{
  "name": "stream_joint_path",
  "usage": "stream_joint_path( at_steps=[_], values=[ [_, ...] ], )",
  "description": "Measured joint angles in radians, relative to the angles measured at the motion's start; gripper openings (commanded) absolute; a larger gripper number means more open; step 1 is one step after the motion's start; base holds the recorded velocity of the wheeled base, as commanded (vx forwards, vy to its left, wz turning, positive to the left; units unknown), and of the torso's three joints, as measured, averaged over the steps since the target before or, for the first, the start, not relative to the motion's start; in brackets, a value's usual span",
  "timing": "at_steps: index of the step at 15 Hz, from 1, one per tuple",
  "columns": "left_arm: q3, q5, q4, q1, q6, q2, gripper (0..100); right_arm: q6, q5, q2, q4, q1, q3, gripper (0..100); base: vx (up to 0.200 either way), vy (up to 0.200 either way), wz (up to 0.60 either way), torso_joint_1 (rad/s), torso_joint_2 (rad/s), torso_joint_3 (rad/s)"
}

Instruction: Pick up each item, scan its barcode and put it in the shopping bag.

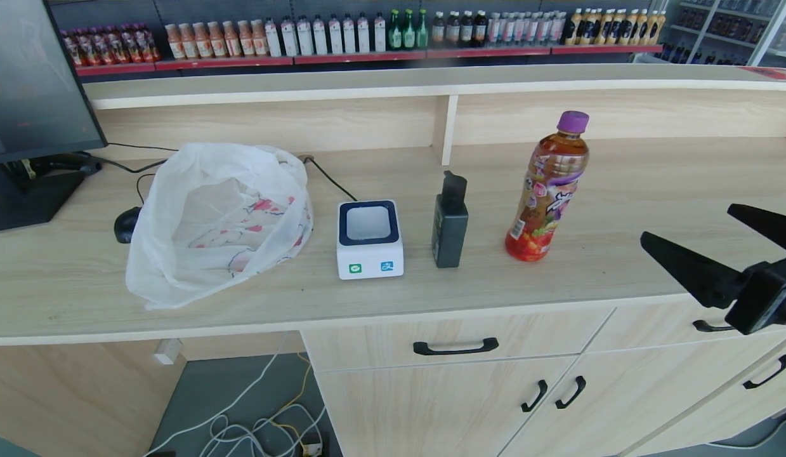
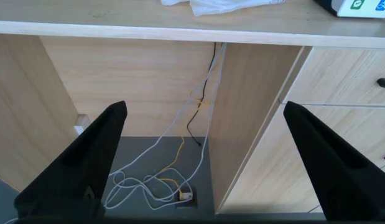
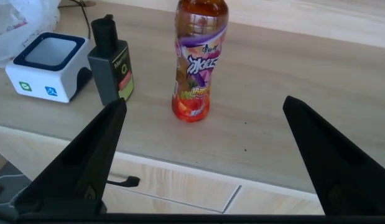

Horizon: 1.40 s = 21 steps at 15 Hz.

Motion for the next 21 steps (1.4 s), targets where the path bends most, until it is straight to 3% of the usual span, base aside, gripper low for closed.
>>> stream_joint_path(
  at_steps=[6, 10, 13, 18, 21],
  values=[
    [0.000, 0.000, 0.000, 0.000, 0.000, 0.000, 100, 0.003, -0.288, 0.197, -0.263, 0.224, -0.001, 100, 0.000, 0.000, 0.00, 0.000, 0.00, 0.000],
    [0.000, 0.000, 0.000, 0.000, 0.000, 0.000, 100, 0.004, -0.389, 0.360, -0.518, 0.311, 0.004, 100, 0.000, 0.000, 0.00, 0.000, 0.00, 0.000],
    [0.000, 0.000, 0.000, 0.000, 0.000, 0.000, 100, 0.015, -0.387, 0.468, -0.595, 0.345, 0.018, 100, 0.000, 0.000, 0.00, 0.000, 0.00, 0.000],
    [0.000, 0.000, 0.000, 0.000, 0.000, 0.000, 100, 0.081, -0.233, 0.600, -0.658, 0.351, -0.007, 100, 0.000, 0.000, 0.00, 0.000, 0.00, 0.000],
    [0.000, 0.000, 0.000, 0.000, 0.000, 0.000, 100, 0.096, -0.222, 0.660, -0.703, 0.351, -0.040, 100, 0.000, 0.000, 0.00, 0.000, 0.00, 0.000]
  ],
)
